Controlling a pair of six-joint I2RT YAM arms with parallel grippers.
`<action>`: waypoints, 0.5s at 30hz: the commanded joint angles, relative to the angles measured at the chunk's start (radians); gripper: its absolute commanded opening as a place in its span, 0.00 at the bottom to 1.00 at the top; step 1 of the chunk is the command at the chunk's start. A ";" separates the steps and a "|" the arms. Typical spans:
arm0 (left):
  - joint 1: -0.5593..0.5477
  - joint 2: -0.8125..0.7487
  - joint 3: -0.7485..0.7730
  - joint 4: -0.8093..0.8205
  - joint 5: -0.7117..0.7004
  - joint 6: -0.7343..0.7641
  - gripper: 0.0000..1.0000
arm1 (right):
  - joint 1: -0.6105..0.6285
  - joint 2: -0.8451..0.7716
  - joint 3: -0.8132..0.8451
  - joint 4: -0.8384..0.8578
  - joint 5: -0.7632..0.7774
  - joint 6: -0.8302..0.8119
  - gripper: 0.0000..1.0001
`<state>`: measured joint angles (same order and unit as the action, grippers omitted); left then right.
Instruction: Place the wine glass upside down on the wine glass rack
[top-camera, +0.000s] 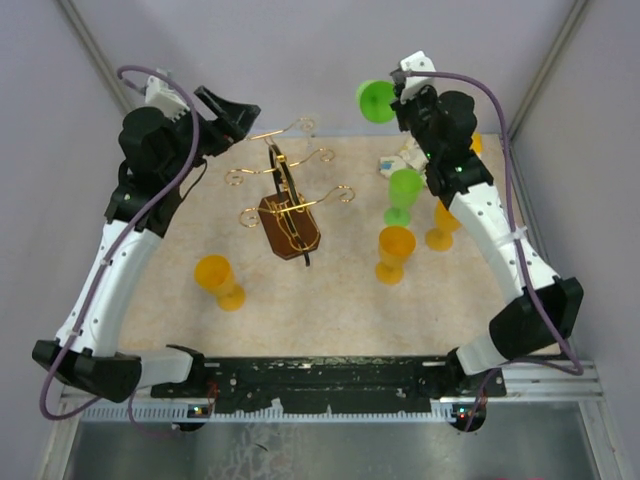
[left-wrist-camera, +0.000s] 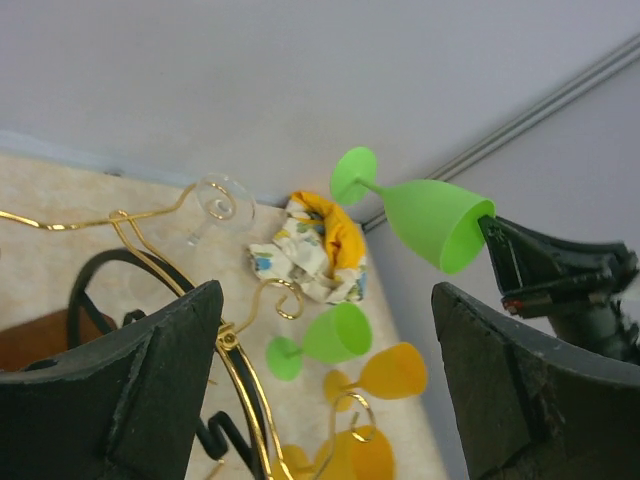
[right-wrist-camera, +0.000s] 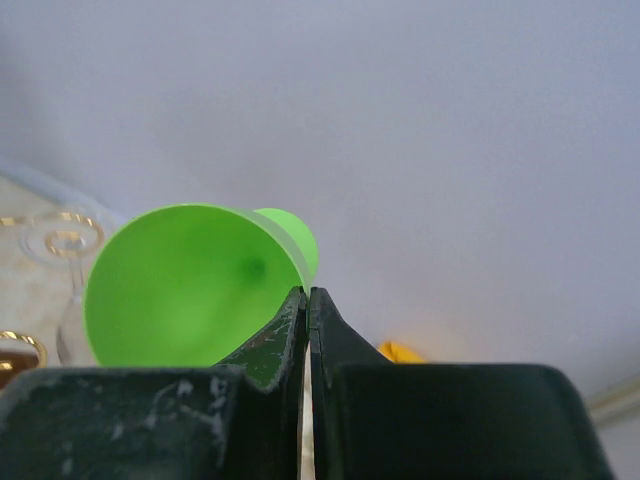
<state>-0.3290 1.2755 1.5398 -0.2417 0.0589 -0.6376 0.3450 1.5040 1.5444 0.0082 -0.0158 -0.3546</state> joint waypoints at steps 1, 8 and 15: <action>0.077 -0.028 -0.043 0.035 0.122 -0.336 0.89 | 0.044 -0.065 -0.069 0.313 -0.034 0.047 0.00; 0.146 -0.065 -0.219 0.180 0.279 -0.736 0.73 | 0.128 -0.114 -0.190 0.554 -0.127 0.080 0.00; 0.150 -0.134 -0.362 0.324 0.235 -0.930 0.67 | 0.281 -0.102 -0.262 0.720 -0.075 -0.020 0.00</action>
<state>-0.1841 1.2018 1.2007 -0.0509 0.2890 -1.4025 0.5621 1.4292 1.2850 0.5110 -0.1051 -0.3283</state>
